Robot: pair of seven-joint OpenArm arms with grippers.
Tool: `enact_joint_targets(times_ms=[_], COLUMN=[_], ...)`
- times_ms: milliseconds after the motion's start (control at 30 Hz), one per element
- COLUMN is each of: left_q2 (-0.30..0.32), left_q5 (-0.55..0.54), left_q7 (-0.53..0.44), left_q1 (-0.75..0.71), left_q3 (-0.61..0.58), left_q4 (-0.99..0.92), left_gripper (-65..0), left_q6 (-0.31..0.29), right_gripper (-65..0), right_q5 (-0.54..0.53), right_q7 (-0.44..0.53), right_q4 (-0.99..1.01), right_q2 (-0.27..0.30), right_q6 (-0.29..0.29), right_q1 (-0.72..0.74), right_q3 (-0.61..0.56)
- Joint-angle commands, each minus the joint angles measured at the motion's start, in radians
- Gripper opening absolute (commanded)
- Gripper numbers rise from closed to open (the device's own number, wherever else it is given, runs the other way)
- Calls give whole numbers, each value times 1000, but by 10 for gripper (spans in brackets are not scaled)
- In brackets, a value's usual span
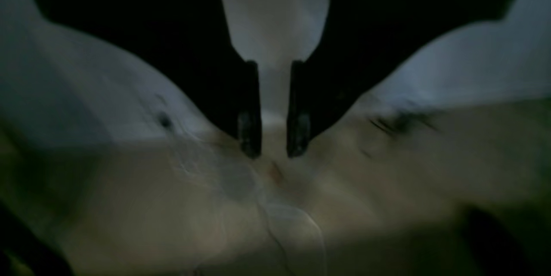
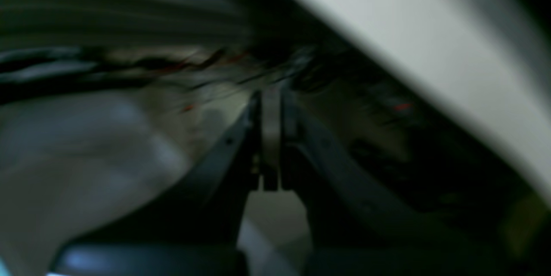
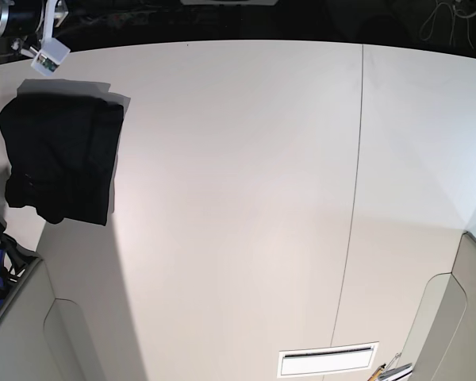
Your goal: Fold the T-shirt properly
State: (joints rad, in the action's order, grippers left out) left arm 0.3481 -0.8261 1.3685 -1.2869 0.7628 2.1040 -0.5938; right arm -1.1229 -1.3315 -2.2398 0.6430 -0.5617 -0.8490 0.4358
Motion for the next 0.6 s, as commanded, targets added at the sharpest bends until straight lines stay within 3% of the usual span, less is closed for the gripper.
enact_joint_targets(times_ms=[0,167,333,433,567], left_q2=[11,81,141,163,167], left_q5=[-22,-95,-67,-5,90], left_q7=[16,-43,-197,-333,-352], left_q1=[-22,-22,-22,-22,52], left_q3=[8,-37,-215,-353,-530], left_q4=[-24,-232,-460,-570,-661], left_gripper=[-514,-514,-514,-514,-514], left_q6=[-5,-5,-5,-5,-6], right_gripper=[-650,-650,-650,-650,-650], right_q5=[-22,-20,48,117,264], right_q7=[5,6,17,107,243], right_q4=[-8,26,169,304,507], right_q2=[14,42,66,82,88], right_q6=[-4,-9,-22,-22,-22], right_q1=[-31,-113,-124,-123,-76], right_q3=[5,-27,-152,-276,-468])
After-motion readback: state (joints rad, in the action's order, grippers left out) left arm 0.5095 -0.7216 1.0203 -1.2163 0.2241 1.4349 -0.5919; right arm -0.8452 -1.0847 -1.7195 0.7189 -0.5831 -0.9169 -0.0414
